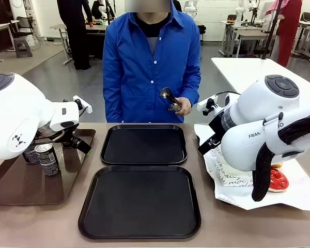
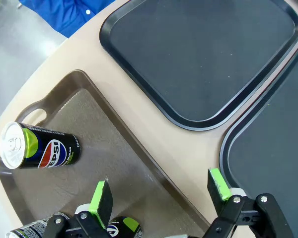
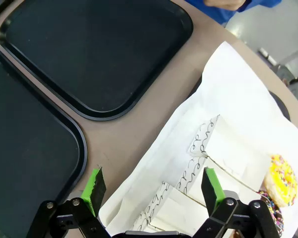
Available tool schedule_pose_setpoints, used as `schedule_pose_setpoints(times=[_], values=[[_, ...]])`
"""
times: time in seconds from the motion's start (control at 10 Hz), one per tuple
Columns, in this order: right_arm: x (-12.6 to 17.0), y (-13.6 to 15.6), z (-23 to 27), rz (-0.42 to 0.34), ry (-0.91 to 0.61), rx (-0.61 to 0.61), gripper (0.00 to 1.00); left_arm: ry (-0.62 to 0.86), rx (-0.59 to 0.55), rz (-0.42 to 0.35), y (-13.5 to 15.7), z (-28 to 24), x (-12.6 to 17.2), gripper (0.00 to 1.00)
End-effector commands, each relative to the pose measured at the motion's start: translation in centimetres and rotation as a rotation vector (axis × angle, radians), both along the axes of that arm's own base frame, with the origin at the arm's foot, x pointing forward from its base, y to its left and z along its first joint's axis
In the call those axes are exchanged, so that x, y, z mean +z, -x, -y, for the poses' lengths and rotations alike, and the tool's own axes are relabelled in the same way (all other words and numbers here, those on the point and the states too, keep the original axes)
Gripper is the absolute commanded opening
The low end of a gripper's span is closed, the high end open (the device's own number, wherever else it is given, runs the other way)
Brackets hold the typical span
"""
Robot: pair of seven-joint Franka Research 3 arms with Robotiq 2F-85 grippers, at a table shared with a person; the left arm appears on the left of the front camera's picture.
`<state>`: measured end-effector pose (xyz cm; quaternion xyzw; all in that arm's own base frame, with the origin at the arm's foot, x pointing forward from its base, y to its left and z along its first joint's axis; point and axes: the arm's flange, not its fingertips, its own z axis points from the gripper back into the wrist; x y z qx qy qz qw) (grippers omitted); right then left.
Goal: Set up donuts and drinks on trays.
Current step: Pick up one Pepsi coke and place it on the Flat Tray.
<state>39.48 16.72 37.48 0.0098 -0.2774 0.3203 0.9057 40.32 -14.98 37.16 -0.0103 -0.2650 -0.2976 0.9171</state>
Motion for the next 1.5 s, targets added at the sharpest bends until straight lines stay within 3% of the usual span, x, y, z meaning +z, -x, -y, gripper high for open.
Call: schedule_pose_setpoints(times=[0.0, 0.2, 0.3, 0.6, 0.8, 1.0, 1.1, 1.2, 1.3, 1.4], values=[[0.0, 0.0, 0.0, 0.0, 0.0, 0.0, 1.0, 0.0, 0.0, 0.0, 0.0, 0.0, 0.0, 1.0], [0.0, 0.0, 0.0, 0.0, 0.0, 0.0, 1.0, 0.0, 0.0, 0.0, 0.0, 0.0, 0.0, 1.0], [0.3, 3.2, 1.7, 0.005, 0.017, 0.017, 1.0, 0.045, -0.06, -0.004, 4.1, -1.3, 0.9, 1.0], [2.9, 13.3, 8.2, 0.016, 0.086, 0.002, 1.0, -0.013, -0.104, 0.032, 15.2, -7.1, 4.6, 1.0], [3.6, 17.9, 11.1, -0.019, 0.107, -0.014, 1.0, -0.045, -0.122, -0.049, 18.6, -9.0, 5.4, 1.0], [3.9, 21.0, 13.2, -0.055, 0.047, 0.074, 1.0, -0.047, -0.118, -0.119, 19.4, -9.9, 4.5, 1.0], [4.1, 21.4, 13.5, -0.03, 0.035, 0.101, 1.0, -0.03, -0.088, -0.116, 18.5, -10.2, 4.2, 1.0], [3.9, 19.4, 12.7, 0.122, 0.221, -0.023, 1.0, -0.043, -0.112, -0.11, 9.0, -5.9, 14.4, 1.0], [15.3, 8.6, 9.2, -0.053, 0.077, 0.04, 1.0, -0.043, -0.112, -0.11, 9.0, -5.9, 14.4, 1.0], [15.3, 8.6, 9.2, -0.053, 0.077, 0.04, 1.0, -0.043, -0.112, -0.11, 9.0, -5.9, 14.4, 1.0]])
